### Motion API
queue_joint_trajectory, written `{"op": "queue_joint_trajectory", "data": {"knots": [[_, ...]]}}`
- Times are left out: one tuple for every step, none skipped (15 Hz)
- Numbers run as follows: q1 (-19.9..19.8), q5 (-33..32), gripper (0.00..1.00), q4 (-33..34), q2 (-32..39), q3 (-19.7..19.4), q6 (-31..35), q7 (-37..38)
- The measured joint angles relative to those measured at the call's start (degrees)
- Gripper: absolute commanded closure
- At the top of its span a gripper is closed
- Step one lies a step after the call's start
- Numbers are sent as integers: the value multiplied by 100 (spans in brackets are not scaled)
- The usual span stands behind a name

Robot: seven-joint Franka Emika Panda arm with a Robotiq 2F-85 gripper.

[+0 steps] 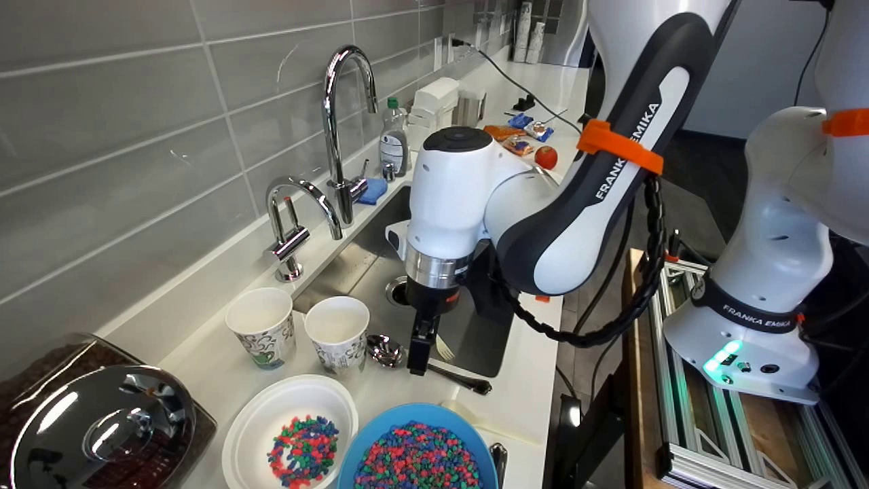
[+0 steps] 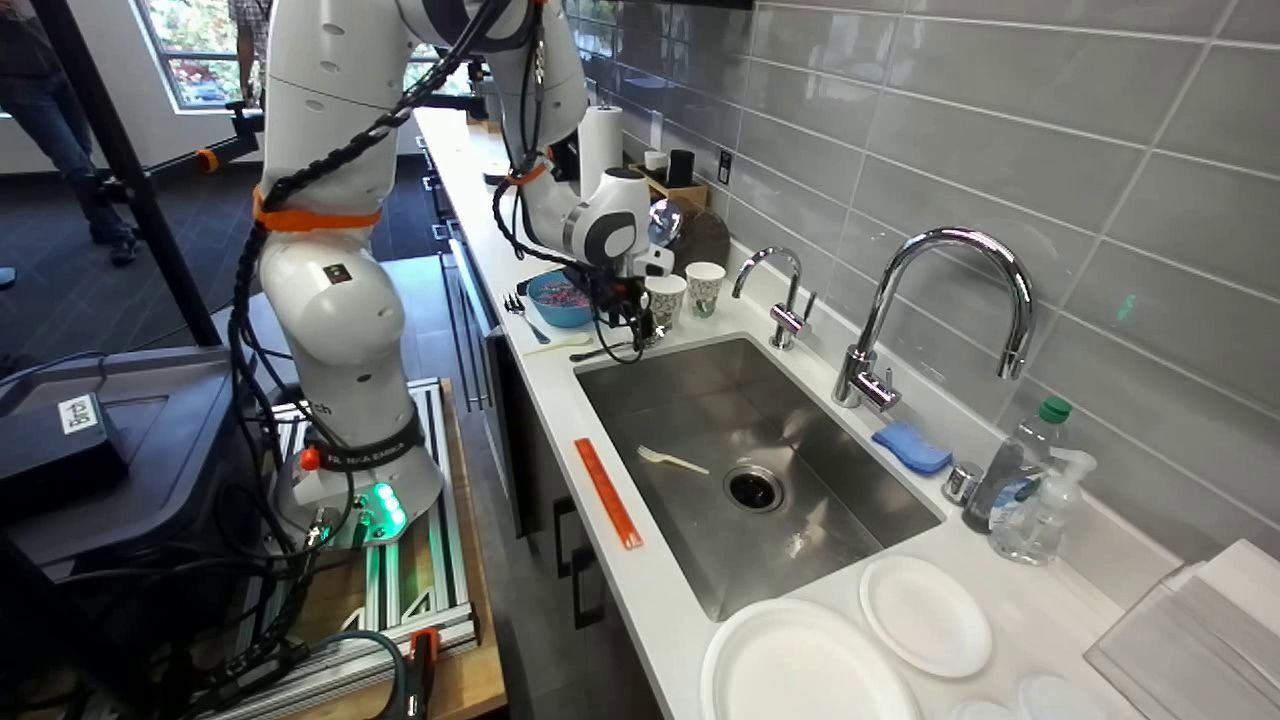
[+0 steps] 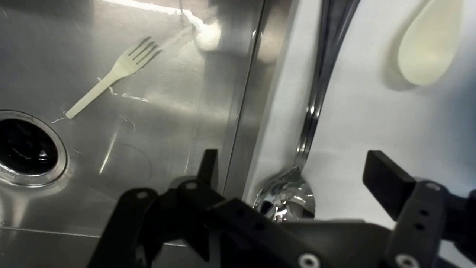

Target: Use the silver spoon to put cereal from the blue bowl into the white bowl.

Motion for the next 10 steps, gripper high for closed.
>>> {"op": "queue_joint_trajectory", "data": {"knots": [[52,0,0,31,37,-38,0,0],[101,-2,0,57,70,-69,0,0],[155,-5,4,79,99,-104,0,2],[211,-8,7,97,121,-142,0,6],[259,-10,9,105,138,-178,0,11],[298,-11,10,108,152,-209,0,21],[335,-15,17,109,164,-240,0,29],[372,-18,15,110,172,-273,0,41],[404,-26,20,110,177,-301,0,47],[432,-36,18,111,179,-327,0,61]]}}
